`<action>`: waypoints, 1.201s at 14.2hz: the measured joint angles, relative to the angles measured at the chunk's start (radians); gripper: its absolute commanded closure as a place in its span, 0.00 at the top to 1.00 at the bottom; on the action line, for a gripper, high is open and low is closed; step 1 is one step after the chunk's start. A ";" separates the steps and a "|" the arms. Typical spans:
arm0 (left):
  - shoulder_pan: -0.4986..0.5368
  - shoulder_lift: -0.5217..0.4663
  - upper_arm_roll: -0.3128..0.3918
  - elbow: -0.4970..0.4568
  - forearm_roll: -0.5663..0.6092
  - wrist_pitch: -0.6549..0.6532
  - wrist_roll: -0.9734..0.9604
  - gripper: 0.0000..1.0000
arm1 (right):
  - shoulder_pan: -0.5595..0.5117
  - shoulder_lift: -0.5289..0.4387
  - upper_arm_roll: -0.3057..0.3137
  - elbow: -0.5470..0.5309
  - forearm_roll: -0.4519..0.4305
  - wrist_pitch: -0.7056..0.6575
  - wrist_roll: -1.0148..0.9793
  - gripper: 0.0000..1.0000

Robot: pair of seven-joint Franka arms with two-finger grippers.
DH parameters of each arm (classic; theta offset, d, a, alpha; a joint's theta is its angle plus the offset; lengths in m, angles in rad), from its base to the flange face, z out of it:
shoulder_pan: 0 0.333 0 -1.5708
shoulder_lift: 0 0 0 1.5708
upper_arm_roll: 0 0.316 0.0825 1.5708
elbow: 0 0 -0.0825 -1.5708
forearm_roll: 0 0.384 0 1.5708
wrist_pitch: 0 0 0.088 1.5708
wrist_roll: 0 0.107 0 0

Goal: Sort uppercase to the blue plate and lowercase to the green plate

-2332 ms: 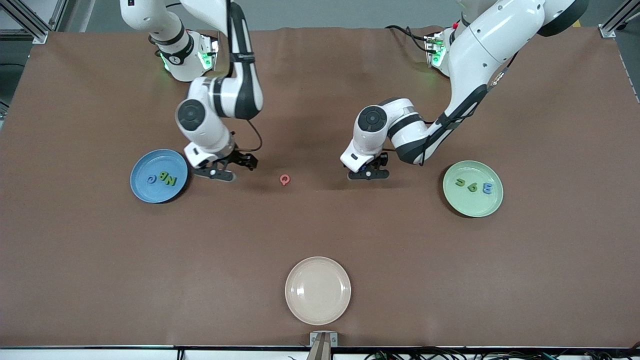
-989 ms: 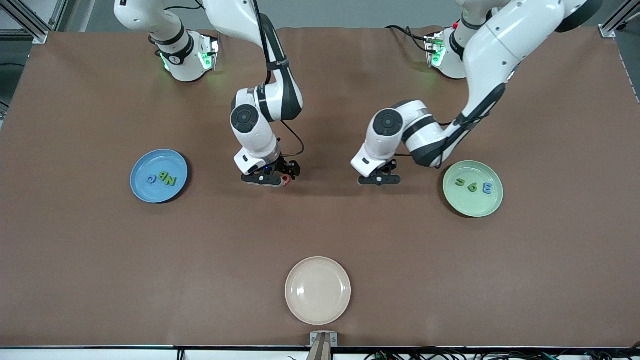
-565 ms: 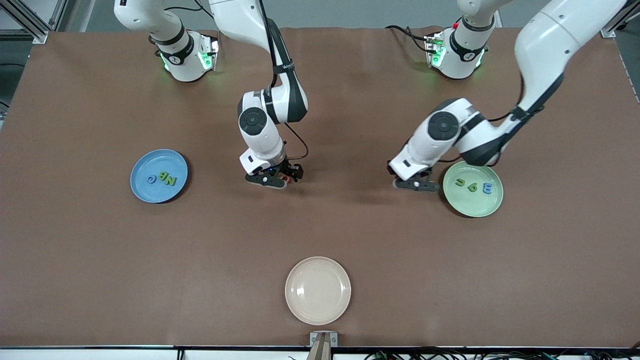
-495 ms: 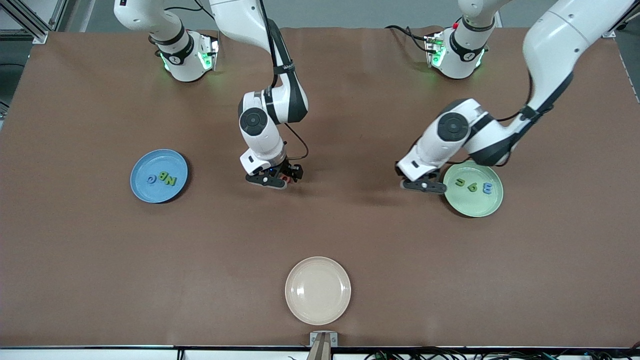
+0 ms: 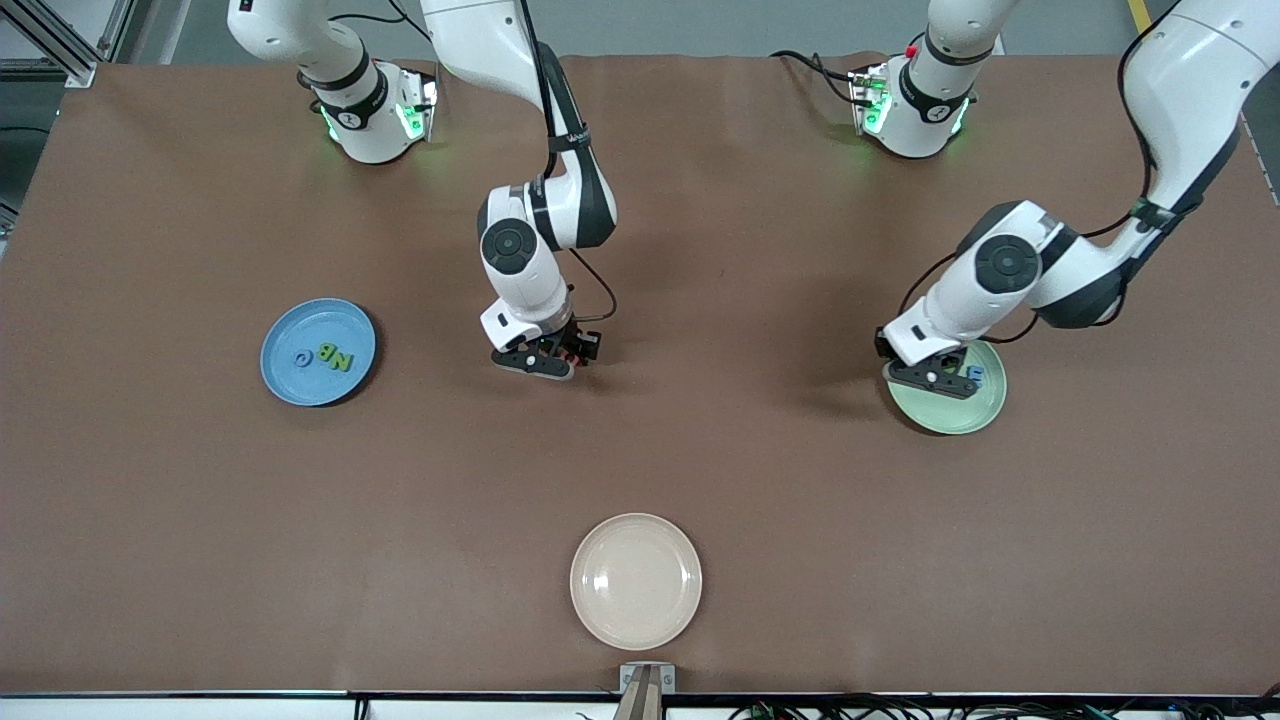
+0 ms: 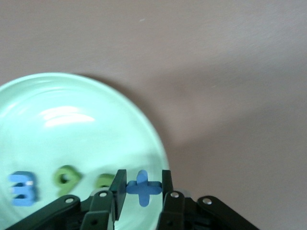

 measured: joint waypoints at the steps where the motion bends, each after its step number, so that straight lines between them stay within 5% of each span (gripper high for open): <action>1: 0.031 -0.001 -0.006 -0.005 0.000 -0.004 0.036 0.10 | -0.001 0.001 0.000 0.000 0.000 0.000 0.000 0.56; 5: 0.107 -0.002 -0.011 -0.018 0.000 -0.038 0.148 0.11 | -0.002 0.003 0.001 0.001 -0.002 0.000 0.000 0.42; 10: 0.156 -0.002 -0.012 -0.045 0.000 -0.042 0.200 0.18 | -0.004 0.003 -0.002 0.005 -0.004 -0.005 -0.006 0.02; 11: 0.157 -0.002 -0.012 -0.048 0.000 -0.042 0.200 0.25 | -0.004 0.003 -0.002 0.006 -0.004 -0.006 -0.009 0.01; 13: 0.156 -0.002 -0.012 -0.050 0.002 -0.042 0.200 0.84 | -0.006 0.003 -0.002 0.007 -0.004 -0.010 -0.016 0.00; 14: 0.156 -0.002 -0.012 -0.051 0.002 -0.042 0.200 0.99 | -0.009 0.003 -0.004 0.007 -0.007 -0.014 -0.030 0.00; 17: 0.157 -0.002 -0.012 -0.050 0.003 -0.042 0.200 1.00 | -0.015 0.011 -0.074 0.007 -0.048 -0.138 -0.113 0.00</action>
